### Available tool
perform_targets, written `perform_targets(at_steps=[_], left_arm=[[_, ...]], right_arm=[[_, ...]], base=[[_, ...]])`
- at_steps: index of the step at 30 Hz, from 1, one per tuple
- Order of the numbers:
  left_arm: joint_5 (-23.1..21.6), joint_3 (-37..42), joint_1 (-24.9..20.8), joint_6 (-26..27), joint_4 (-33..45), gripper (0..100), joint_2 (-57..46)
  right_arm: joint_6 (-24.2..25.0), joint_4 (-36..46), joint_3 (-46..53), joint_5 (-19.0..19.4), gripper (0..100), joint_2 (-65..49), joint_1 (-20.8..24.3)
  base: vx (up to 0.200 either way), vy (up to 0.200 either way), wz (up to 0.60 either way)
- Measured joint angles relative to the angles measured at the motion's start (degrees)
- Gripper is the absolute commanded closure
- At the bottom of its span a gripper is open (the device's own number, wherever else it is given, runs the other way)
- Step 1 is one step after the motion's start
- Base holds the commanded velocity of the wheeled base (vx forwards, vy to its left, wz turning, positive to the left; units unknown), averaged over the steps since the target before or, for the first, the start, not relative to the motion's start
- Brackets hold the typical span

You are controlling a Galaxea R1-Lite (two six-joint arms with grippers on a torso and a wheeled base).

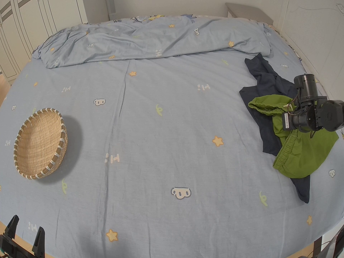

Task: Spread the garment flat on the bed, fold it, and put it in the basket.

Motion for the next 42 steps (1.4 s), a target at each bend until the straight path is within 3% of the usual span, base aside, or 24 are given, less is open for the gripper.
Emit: perform_targets(at_steps=[5,13,16,25,28,36,42], left_arm=[[0.00,0.00,0.00,0.01,0.00,0,0.00],[0.00,0.00,0.00,0.01,0.00,0,0.00],[0.00,0.00,0.00,0.01,0.00,0,0.00],[0.00,0.00,0.00,0.01,0.00,0,0.00],[0.00,0.00,0.00,0.01,0.00,0,0.00],[0.00,0.00,0.02,0.01,0.00,0,0.00],[-0.11,0.00,0.00,0.22,0.02,0,0.00]], right_arm=[[3.16,12.07,-4.39,5.94,100,-3.95,2.67],[13.09,25.17,-17.62,25.05,100,-7.61,5.71],[15.40,27.06,-21.04,29.61,100,-8.02,7.24],[19.25,31.12,-29.59,30.87,100,-7.14,16.62],[23.11,31.55,-32.15,30.95,100,-6.01,21.64],[40.00,30.98,-39.70,30.98,100,-0.41,36.63],[43.59,24.16,-43.12,29.17,100,6.75,45.37]], base=[[0.000,0.000,0.00],[0.000,0.000,0.00],[0.000,0.000,0.00],[0.000,0.000,0.00],[0.000,0.000,0.00],[0.000,0.000,0.00],[0.000,0.000,0.00]])
